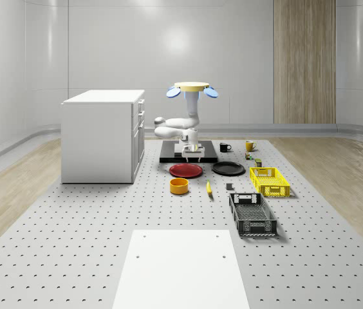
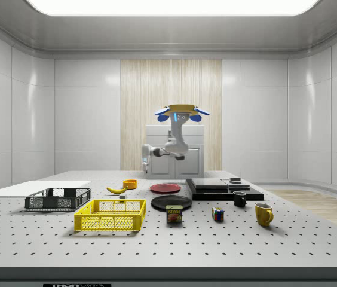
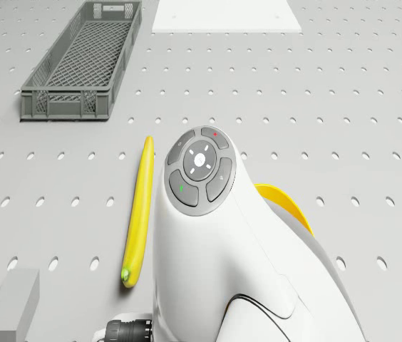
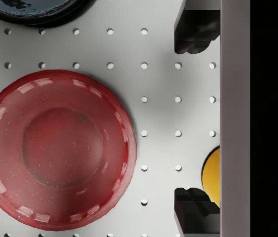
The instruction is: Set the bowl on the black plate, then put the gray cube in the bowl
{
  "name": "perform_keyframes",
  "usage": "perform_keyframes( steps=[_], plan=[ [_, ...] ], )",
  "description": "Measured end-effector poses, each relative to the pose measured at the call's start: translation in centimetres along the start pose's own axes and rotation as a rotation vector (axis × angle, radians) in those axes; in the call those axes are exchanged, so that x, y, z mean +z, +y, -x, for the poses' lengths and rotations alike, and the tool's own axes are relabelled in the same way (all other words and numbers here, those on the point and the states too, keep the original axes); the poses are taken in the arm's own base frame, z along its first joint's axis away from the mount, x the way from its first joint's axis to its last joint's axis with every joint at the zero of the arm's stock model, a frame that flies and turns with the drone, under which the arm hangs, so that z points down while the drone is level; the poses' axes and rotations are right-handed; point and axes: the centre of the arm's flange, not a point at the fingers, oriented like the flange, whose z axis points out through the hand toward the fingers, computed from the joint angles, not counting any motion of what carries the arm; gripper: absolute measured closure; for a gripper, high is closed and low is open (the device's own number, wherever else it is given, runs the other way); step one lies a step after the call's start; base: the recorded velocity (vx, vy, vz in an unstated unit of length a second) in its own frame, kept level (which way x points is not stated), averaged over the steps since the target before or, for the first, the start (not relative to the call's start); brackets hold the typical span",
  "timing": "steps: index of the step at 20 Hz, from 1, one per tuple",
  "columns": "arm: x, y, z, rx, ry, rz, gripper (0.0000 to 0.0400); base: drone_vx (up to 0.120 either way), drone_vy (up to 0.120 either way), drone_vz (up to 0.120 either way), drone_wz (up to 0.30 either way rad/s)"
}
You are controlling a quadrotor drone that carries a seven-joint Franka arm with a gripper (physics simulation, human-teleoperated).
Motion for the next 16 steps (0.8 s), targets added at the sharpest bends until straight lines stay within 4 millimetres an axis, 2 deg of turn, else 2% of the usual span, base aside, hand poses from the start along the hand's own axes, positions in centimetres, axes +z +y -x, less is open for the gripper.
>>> perform_keyframes(
  steps=[14,16],
  plan=[
    [0.0,0.0,0.0,0.0,0.0,0.0,0.0,0.12,0.0,0.0,0.0],
    [0.0,0.0,0.0,0.0,0.0,0.0,0.0,0.12,0.0,-0.1,0.0]
  ],
)
